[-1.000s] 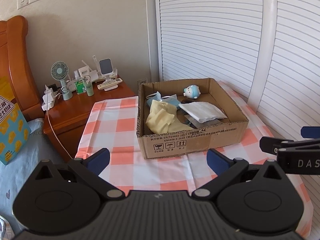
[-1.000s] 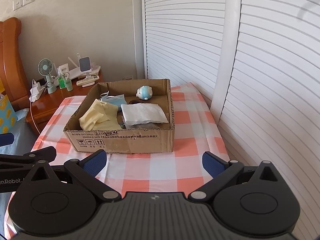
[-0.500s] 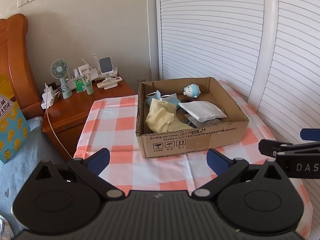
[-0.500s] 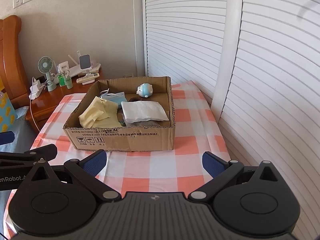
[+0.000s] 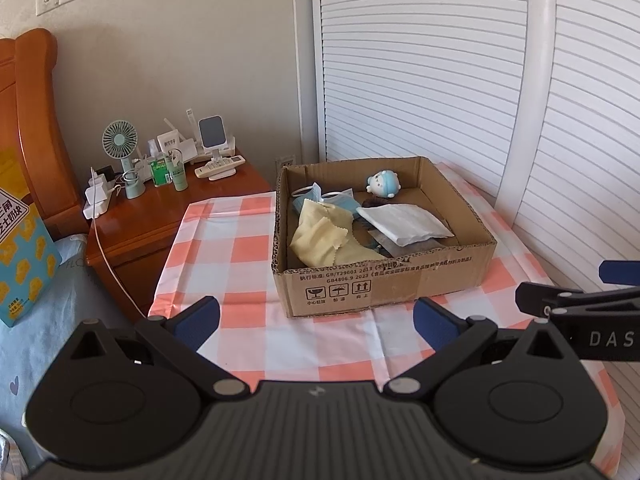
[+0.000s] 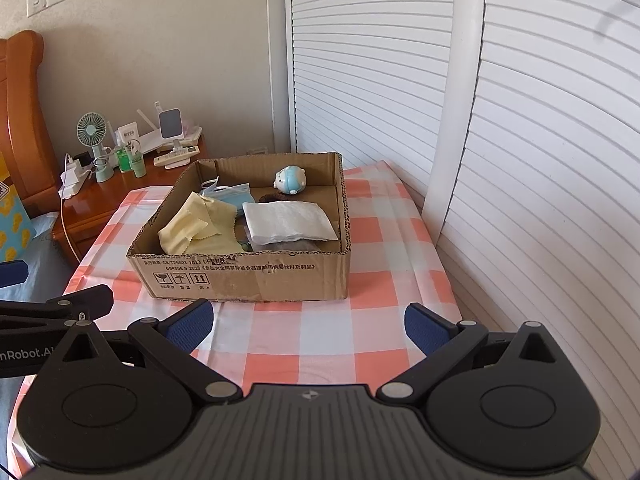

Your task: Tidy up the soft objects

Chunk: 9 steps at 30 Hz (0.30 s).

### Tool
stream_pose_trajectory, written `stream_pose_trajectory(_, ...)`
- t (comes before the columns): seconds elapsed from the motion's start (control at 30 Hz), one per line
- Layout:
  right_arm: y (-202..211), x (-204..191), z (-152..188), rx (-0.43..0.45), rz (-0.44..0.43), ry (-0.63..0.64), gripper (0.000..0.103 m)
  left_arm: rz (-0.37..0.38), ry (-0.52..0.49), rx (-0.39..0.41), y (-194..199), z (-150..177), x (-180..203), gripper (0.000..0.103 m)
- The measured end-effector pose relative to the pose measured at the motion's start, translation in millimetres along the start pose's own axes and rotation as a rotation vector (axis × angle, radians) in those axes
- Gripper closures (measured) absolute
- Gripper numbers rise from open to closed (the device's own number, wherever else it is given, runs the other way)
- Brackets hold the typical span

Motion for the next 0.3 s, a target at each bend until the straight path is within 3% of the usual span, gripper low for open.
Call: stream_pose_trajectory(0.3, 0.5, 0.7, 0.2, 0.000, -0.002, -0.002, 0.000, -0.001, 0.003, 0.000, 0.4, 0.6, 0.6, 0.001)
Point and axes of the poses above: each gripper's, at about its wrist camera, not at the fingertips, and y roughly against the way its jaws point, x to its right, z to its underside, the point moved 3 cm from there along -y, roughly the way its jaws point, and after that the axes turned 15 degrees about -x, right-handed, at the moved point
